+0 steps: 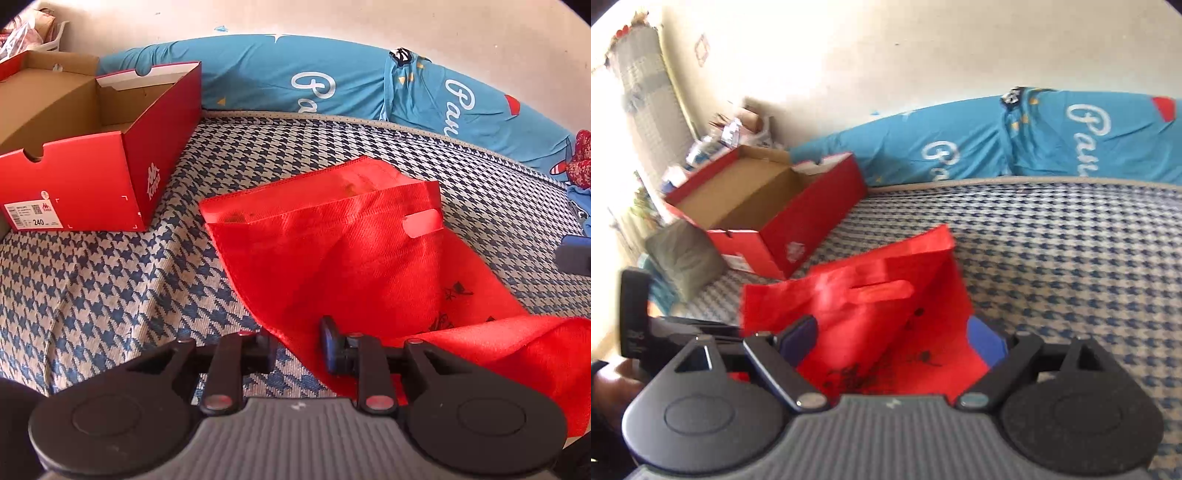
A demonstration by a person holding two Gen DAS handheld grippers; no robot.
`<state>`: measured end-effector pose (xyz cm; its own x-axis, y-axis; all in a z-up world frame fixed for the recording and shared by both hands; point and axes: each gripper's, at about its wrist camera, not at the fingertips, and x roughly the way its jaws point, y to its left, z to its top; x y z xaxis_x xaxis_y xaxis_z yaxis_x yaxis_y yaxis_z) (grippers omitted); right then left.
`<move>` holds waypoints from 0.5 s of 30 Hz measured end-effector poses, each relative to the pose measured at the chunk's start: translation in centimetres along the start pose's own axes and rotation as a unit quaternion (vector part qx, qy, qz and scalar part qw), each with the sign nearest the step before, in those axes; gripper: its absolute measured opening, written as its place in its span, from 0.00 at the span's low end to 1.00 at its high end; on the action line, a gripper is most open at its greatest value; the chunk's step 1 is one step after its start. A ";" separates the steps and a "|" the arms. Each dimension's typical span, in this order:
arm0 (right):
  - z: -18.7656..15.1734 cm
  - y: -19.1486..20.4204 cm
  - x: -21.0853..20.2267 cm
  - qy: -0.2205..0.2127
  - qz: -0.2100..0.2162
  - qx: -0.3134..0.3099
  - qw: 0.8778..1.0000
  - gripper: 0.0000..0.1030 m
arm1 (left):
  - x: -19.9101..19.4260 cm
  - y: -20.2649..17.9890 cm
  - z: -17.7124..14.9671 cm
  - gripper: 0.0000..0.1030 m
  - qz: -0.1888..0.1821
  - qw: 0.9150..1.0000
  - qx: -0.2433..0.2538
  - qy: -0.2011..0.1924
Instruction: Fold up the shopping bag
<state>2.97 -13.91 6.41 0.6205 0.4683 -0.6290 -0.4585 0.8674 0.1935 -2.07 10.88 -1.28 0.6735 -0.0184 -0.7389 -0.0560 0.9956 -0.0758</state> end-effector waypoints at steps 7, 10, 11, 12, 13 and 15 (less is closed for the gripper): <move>-0.1 -1.6 6.6 0.081 -0.111 0.012 0.990 0.86 | 0.0 0.0 -0.1 0.24 0.007 1.000 0.002 0.001; -0.9 -1.3 9.8 0.127 -0.092 0.006 0.988 0.94 | 0.0 0.0 0.0 0.25 0.007 1.000 0.002 0.001; -1.2 -1.1 10.7 0.142 -0.091 0.004 0.986 0.94 | 0.0 0.0 0.0 0.25 0.008 1.000 0.002 0.000; -1.4 -0.6 11.2 0.145 -0.096 -0.005 0.985 0.98 | 0.0 0.0 0.0 0.25 0.008 1.000 0.002 0.000; -1.7 -0.2 11.7 0.148 -0.101 -0.014 0.984 0.99 | 0.0 0.0 0.0 0.25 0.008 1.000 0.002 0.000; -1.9 0.8 12.2 0.140 -0.084 -0.036 0.986 0.94 | 0.0 0.0 -0.1 0.25 0.009 1.000 0.003 -0.002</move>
<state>8.92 -7.81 -2.56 0.4968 0.2458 -0.8323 -0.4150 0.9096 0.0209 -2.12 10.84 -1.29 0.6747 -0.0011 -0.7381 -0.0633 0.9962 -0.0594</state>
